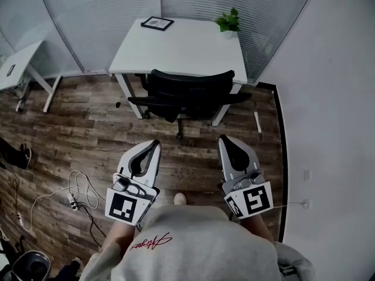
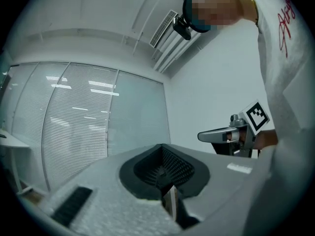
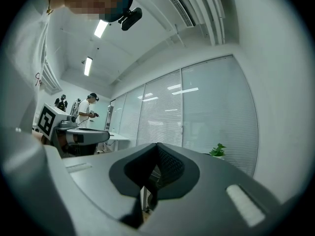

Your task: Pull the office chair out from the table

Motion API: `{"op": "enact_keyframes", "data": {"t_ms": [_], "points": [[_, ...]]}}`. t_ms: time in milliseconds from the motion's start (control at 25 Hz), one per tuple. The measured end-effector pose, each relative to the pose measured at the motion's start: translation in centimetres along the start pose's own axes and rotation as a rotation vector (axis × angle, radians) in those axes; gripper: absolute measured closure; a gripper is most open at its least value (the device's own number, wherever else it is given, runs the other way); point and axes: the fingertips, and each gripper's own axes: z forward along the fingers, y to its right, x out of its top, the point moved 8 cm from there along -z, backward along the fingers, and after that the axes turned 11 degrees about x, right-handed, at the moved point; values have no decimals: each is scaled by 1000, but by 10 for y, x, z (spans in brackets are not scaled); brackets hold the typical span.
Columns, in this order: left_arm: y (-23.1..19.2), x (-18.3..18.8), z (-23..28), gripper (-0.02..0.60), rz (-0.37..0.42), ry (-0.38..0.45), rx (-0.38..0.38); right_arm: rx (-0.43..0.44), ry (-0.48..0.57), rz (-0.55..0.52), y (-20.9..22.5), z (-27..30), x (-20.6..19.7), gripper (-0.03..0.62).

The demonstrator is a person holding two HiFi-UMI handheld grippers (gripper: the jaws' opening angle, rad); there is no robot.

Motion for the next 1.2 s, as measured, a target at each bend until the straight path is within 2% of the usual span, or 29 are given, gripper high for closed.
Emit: {"op": "enact_keyframes", "data": {"t_ms": [280, 600, 760, 920, 1200], "points": [[-16, -6, -4, 589, -12, -18, 27, 14, -15, -8, -3, 12, 1, 595], [-15, -13, 8, 589, -31, -28, 37, 4, -41, 7, 12, 12, -8, 595], [-14, -23, 20, 589, -7, -67, 36, -1, -41, 8, 29, 14, -14, 595], [-10, -24, 44, 589, -11, -13, 36, -4, -35, 9, 55, 17, -19, 595], [-14, -21, 96, 589, 25, -16, 76, 14, -25, -8, 113, 35, -18, 595]]}}
